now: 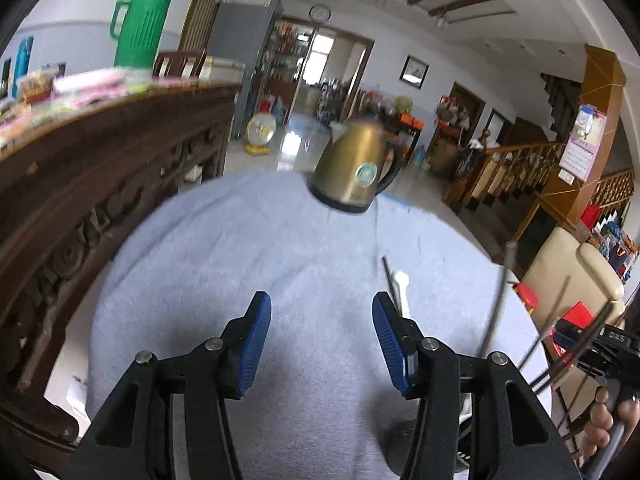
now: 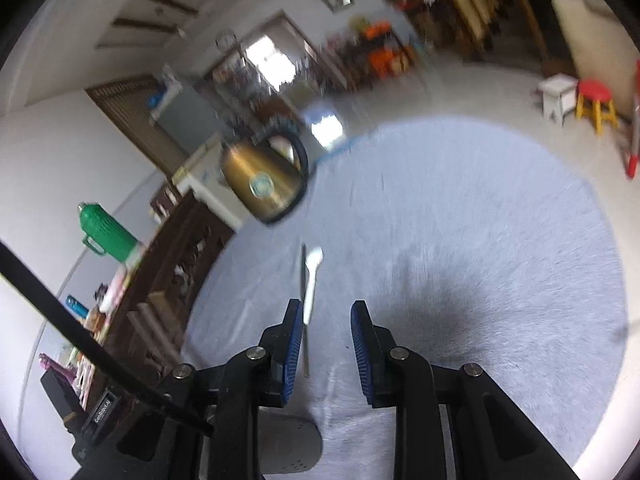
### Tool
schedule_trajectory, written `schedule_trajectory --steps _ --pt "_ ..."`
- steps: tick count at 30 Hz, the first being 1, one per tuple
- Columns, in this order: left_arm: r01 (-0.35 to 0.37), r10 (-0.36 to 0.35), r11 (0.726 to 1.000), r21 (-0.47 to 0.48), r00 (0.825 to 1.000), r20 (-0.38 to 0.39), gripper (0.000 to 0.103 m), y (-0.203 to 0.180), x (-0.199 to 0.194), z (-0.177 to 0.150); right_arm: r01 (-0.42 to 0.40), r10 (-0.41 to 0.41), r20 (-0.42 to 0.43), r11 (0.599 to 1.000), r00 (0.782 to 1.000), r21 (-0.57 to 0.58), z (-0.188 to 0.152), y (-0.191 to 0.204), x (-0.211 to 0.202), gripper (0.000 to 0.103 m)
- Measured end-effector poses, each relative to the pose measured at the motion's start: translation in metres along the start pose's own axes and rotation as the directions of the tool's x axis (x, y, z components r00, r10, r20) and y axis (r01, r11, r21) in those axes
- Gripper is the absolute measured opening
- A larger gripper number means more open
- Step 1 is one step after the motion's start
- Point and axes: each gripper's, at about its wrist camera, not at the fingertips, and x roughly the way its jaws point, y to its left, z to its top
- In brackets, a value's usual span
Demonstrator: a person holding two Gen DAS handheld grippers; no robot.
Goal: Organize utensils
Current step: 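Move both tools back down to the white spoon and last chopstick, then grasp the white spoon with the right tool while the left tool grasps the last chopstick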
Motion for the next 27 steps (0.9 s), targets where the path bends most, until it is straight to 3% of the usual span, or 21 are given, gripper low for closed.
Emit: schedule_trajectory --steps 3,11,14,21,27 --pt "0.004 -0.005 1.000 -0.024 0.999 -0.045 0.054 0.008 0.021 -0.003 -0.014 0.017 -0.128 1.000 0.992 0.017 0.016 -0.014 0.047 0.028" --pt "-0.005 0.001 1.000 -0.030 0.990 -0.139 0.054 0.021 0.069 -0.008 -0.022 0.008 -0.303 0.999 0.953 -0.044 0.047 -0.001 0.160 0.032" --pt "-0.016 0.012 1.000 -0.019 0.987 -0.158 0.054 0.024 0.085 -0.003 -0.007 -0.024 -0.335 0.996 0.942 -0.090 0.058 0.015 0.197 0.044" --pt "-0.023 0.025 1.000 0.012 0.982 -0.187 0.054 0.023 0.110 0.008 0.067 -0.135 -0.398 0.981 0.907 -0.181 0.077 0.041 0.270 0.045" --pt "-0.031 0.036 0.999 0.028 0.978 -0.207 0.054 0.025 0.123 0.012 0.114 -0.212 -0.444 0.965 0.870 -0.236 0.074 0.053 0.307 0.045"
